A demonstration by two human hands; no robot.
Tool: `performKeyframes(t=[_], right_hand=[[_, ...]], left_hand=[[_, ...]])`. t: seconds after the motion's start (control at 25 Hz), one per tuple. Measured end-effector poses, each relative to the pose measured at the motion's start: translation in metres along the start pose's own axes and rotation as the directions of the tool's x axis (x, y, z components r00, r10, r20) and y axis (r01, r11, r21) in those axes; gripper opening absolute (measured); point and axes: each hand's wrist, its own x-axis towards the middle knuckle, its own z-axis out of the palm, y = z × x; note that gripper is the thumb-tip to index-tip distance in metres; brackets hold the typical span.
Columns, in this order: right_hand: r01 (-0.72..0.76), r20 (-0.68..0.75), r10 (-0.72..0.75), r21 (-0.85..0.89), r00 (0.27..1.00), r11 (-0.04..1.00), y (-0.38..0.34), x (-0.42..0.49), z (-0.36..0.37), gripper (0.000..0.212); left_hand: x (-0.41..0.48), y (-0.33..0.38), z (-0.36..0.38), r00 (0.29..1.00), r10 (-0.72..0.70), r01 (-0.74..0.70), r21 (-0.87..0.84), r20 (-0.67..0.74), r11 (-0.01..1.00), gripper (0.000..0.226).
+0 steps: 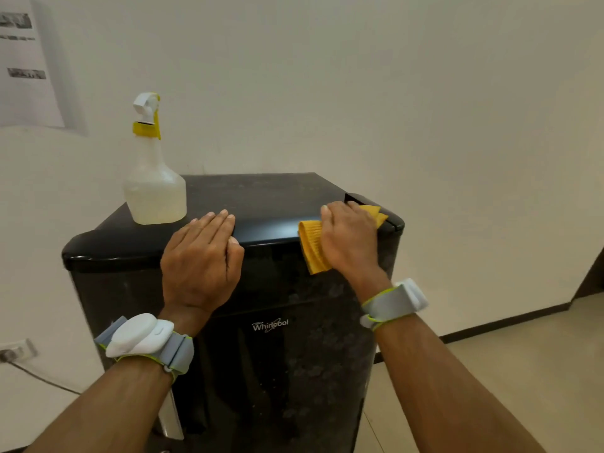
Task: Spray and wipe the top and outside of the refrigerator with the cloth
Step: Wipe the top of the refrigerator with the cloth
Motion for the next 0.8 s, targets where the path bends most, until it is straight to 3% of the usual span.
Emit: performKeyframes(t=[0.16, 0.2, 0.28, 0.36, 0.4, 0.52, 0.6, 0.64, 0.72, 0.8], right_hand=[[0.414, 0.024, -0.414, -0.080, 0.910, 0.907, 0.023, -0.043, -0.002, 0.045], [0.383, -0.004, -0.387, -0.122, 0.922, 0.916, 0.044, -0.047, -0.005, 0.047], [0.093, -0.069, -0.100, -0.092, 0.993, 0.991, 0.065, -0.033, -0.013, 0.048], [-0.137, -0.056, 0.133, -0.075, 0.989, 0.988, 0.055, 0.004, -0.013, 0.049], [-0.111, -0.032, 0.108, -0.131, 0.994, 0.985, 0.043, 0.014, -0.011, 0.047], [0.283, -0.006, -0.287, -0.142, 0.958, 0.949, 0.030, -0.003, -0.004, 0.038], [0.337, 0.019, -0.337, -0.087, 0.941, 0.937, 0.049, -0.026, -0.008, 0.050], [0.289, -0.008, -0.292, -0.109, 0.957, 0.951, 0.062, -0.030, -0.008, 0.056], [0.062, -0.045, -0.067, -0.104, 0.997, 0.993, 0.071, -0.015, -0.008, 0.062], [-0.130, 0.036, 0.133, -0.089, 0.990, 0.988, 0.055, 0.019, -0.009, 0.053]], left_hand=[[0.004, 0.022, -0.007, 0.998, 0.045, -0.045, 0.008, 0.051, 0.999, 0.052], [0.005, 0.034, -0.008, 0.995, 0.081, -0.081, -0.007, 0.058, 0.997, 0.052], [0.013, 0.062, -0.005, 0.986, 0.145, -0.140, -0.069, 0.079, 0.988, 0.052], [0.022, 0.088, 0.005, 0.977, 0.173, -0.159, -0.113, 0.126, 0.981, 0.054], [0.025, 0.099, 0.011, 0.973, 0.168, -0.148, -0.129, 0.161, 0.981, 0.055], [0.024, 0.112, 0.029, 0.966, 0.140, -0.114, -0.129, 0.216, 0.985, 0.058], [0.019, 0.110, 0.034, 0.970, 0.148, -0.126, -0.119, 0.193, 0.985, 0.057], [0.017, 0.107, 0.035, 0.972, 0.154, -0.134, -0.121, 0.176, 0.984, 0.056], [0.017, 0.105, 0.036, 0.978, 0.151, -0.132, -0.128, 0.147, 0.983, 0.053], [0.018, 0.108, 0.040, 0.984, 0.134, -0.119, -0.131, 0.113, 0.984, 0.052]])
